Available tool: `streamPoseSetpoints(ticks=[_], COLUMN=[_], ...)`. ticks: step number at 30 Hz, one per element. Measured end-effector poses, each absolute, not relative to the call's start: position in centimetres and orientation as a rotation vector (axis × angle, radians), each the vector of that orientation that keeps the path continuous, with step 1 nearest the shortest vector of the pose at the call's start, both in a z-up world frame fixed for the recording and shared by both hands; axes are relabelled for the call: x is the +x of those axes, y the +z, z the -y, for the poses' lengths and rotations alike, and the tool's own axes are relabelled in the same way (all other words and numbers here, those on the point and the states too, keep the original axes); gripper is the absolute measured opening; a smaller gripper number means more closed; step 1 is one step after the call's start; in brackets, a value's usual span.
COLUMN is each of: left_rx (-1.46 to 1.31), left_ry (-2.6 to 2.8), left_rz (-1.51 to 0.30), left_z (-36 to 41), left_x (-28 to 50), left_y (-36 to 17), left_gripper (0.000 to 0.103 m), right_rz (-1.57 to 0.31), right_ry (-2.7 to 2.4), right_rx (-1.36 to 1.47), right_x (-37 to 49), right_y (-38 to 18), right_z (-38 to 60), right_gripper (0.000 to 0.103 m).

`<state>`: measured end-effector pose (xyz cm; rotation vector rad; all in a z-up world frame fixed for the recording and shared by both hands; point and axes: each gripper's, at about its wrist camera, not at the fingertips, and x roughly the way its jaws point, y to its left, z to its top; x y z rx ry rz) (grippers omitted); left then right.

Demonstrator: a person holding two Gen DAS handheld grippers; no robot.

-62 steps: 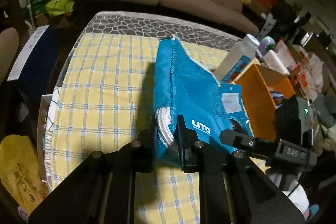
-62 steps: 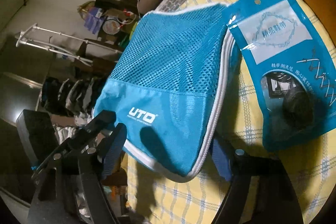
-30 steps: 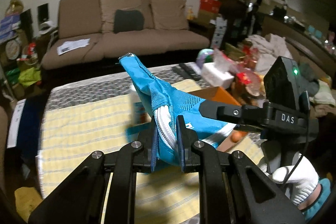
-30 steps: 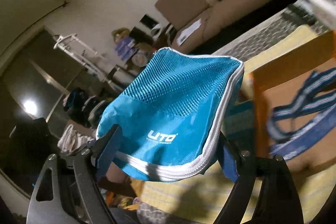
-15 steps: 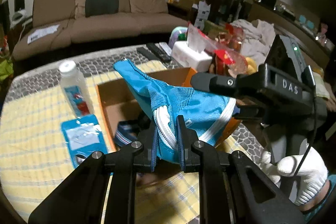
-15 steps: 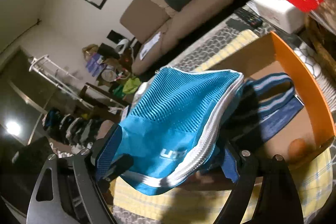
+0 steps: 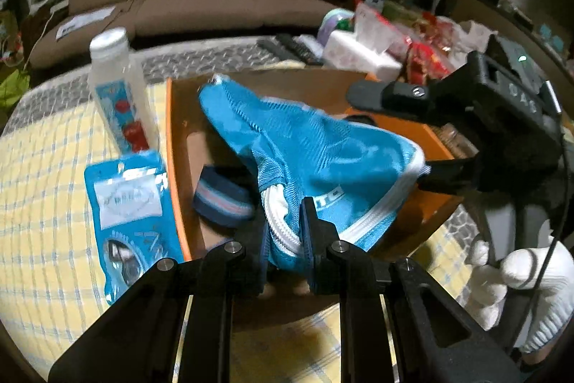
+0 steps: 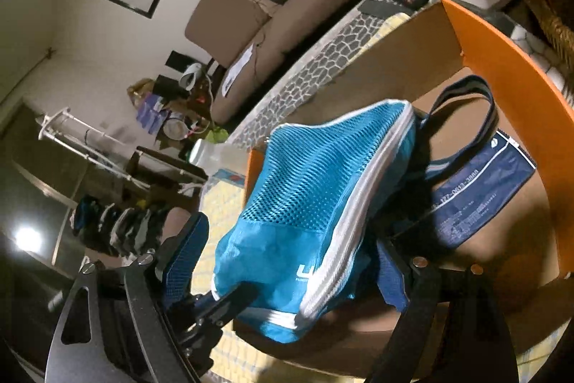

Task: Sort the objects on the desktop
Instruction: 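Lower the UTO pouch into the orange box and open the left gripper, then withdraw the left tool and move it to the blue package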

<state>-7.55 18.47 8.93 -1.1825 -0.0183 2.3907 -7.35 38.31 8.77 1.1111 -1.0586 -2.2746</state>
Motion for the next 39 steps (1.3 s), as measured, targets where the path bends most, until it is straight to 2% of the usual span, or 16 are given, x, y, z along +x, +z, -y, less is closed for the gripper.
streamPoseSetpoints(ticks=[3,8,13,19,23,24,25,26,28,29,30,31,39], left_rx=[-1.255,-1.255,-1.211,-1.222,-1.238,-1.249,-1.26,-1.269,-1.281,-1.287,-1.29,-1.289,-1.312], left_ry=[2.386,2.411,2.439,2.446,2.449,2.445,2.44,2.435,2.419,2.408,2.399,2.399,2.489], left_rz=[0.059,0.089,0.16,0.117,0.097,0.1,0.103,0.111,0.131,0.147,0.166,0.182,0.232], left_z=[-17.8,-16.3,-14.0,-13.4,-13.0,-12.7,-12.4,-12.0,-11.2,-10.7,-10.1,-9.5,-3.5], left_x=[-7.5,-6.8,-6.6,-7.0,-6.6,-6.6,-6.6,-6.5,-6.4,-6.3,-6.2,-6.2,-5.8], left_y=[7.8,8.2,10.4,11.7,11.8,11.7,11.7,11.7,11.6,11.6,11.7,11.8,12.6], left_gripper=[0.021,0.037,0.038,0.038,0.038,0.041,0.05,0.054,0.075,0.081,0.095,0.103,0.103], right_rz=[1.058,1.043,0.991,0.894,0.754,0.738,0.734,0.734,0.722,0.716,0.714,0.713,0.731], right_ry=[-2.286,-2.323,-2.377,-2.438,-2.496,-2.497,-2.494,-2.493,-2.503,-2.509,-2.509,-2.508,-2.509], right_rx=[1.152,1.201,1.229,1.291,1.356,1.357,1.353,1.348,1.336,1.325,1.313,1.306,1.251], right_x=[-7.4,-6.7,-6.3,-5.8,-5.5,-5.4,-5.2,-5.2,-4.9,-4.8,-4.6,-4.6,-3.8], right_y=[8.0,7.1,7.1,7.6,8.2,8.4,8.6,8.8,9.5,9.8,10.1,10.4,12.4], right_z=[-38.6,-39.2,-39.5,-39.1,-38.1,-37.8,-37.7,-37.5,-37.1,-36.9,-36.7,-36.5,-34.4], right_gripper=[0.087,0.087,0.087,0.087,0.087,0.087,0.087,0.087,0.092,0.096,0.099,0.101,0.103])
